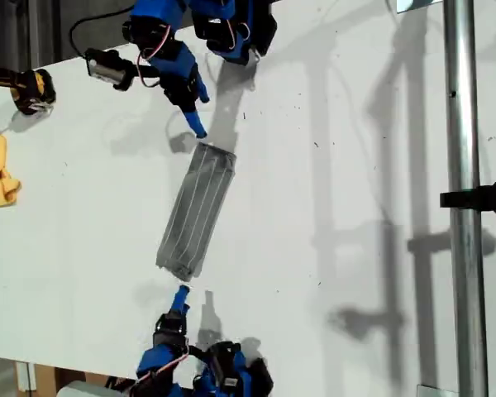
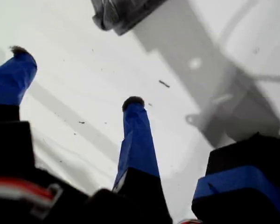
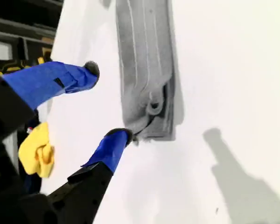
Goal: Grasp corners of a towel and fold twice.
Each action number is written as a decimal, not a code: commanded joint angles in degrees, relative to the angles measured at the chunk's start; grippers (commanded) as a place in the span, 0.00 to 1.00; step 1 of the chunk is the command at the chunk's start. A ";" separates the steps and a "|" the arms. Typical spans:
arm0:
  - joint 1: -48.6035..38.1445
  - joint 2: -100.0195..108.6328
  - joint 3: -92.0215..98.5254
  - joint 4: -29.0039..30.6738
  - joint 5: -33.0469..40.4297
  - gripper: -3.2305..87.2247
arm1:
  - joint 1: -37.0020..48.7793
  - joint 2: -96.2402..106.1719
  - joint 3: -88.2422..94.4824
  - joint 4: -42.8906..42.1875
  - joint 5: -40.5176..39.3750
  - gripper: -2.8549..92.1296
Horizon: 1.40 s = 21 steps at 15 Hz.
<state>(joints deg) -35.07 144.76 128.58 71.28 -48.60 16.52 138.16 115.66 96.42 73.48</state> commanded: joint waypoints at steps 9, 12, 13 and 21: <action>16.88 54.14 41.84 -5.89 -8.96 0.07 | -19.42 28.13 27.60 -5.54 26.46 0.44; 19.95 54.14 46.23 -9.49 -8.79 0.04 | -12.30 15.03 28.56 -14.68 20.48 0.45; 20.30 54.14 46.41 -10.20 -8.96 0.04 | -8.53 7.91 27.42 -19.42 17.05 0.46; 20.92 54.23 44.91 -6.77 -10.72 0.02 | 2.64 -45.88 5.27 -48.34 5.89 0.48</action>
<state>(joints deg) -14.68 198.63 175.52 64.07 -58.62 18.37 97.73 127.53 50.45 80.51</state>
